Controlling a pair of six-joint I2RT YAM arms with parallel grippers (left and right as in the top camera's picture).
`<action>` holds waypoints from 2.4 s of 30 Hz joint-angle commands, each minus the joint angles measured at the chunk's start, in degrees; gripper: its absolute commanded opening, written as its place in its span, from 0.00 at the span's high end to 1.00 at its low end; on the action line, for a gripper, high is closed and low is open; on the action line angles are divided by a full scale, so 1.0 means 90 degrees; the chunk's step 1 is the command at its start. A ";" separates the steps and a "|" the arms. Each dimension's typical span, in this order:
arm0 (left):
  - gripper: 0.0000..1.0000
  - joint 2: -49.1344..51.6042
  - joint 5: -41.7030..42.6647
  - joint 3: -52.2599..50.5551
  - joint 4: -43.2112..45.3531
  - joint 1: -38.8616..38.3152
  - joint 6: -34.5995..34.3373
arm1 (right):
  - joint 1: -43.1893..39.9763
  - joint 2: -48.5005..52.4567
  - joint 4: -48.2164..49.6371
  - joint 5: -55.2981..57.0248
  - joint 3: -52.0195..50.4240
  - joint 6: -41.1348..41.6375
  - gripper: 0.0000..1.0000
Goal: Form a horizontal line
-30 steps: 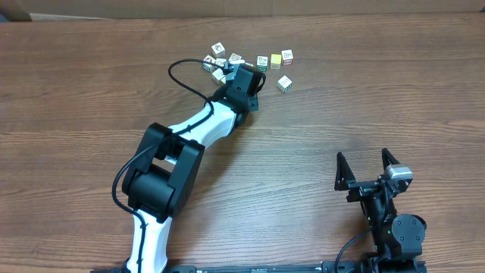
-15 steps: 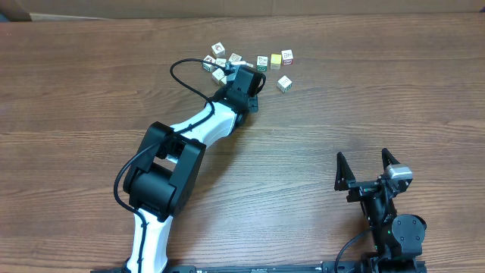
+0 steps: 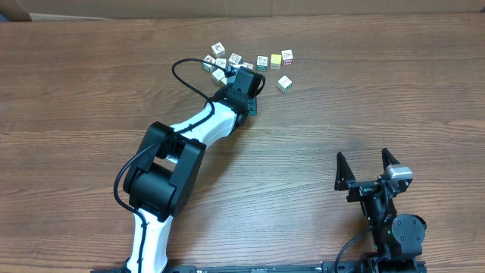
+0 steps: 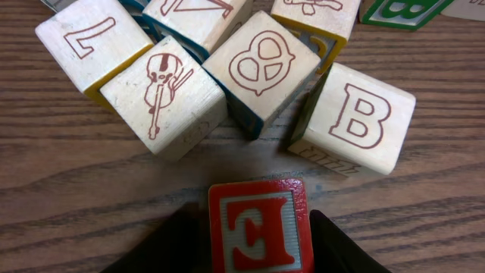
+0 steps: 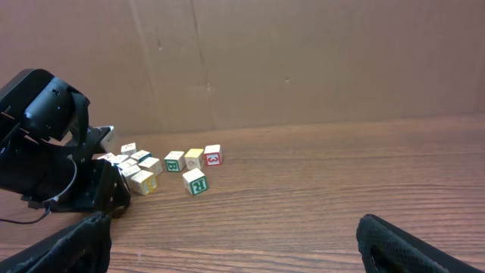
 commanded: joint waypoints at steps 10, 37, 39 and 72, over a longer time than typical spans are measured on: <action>0.64 -0.0226 -0.0117 0.0073 0.0066 0.0015 0.0129 | -0.0036 -0.0049 0.0024 0.0056 -0.0066 -0.0044 0.00; 0.48 -0.0233 -0.0087 0.0073 0.0435 0.0121 0.0525 | -0.0036 -0.0049 0.0024 0.0056 -0.0066 -0.0044 0.00; 0.51 -0.0233 -0.0090 0.0073 0.0471 0.0129 0.0527 | -0.0036 -0.0049 0.0024 0.0056 -0.0066 -0.0044 0.00; 0.69 -0.0850 -0.0095 0.0073 -0.0090 0.0168 0.0503 | -0.0036 -0.0049 0.0024 0.0056 -0.0066 -0.0044 0.00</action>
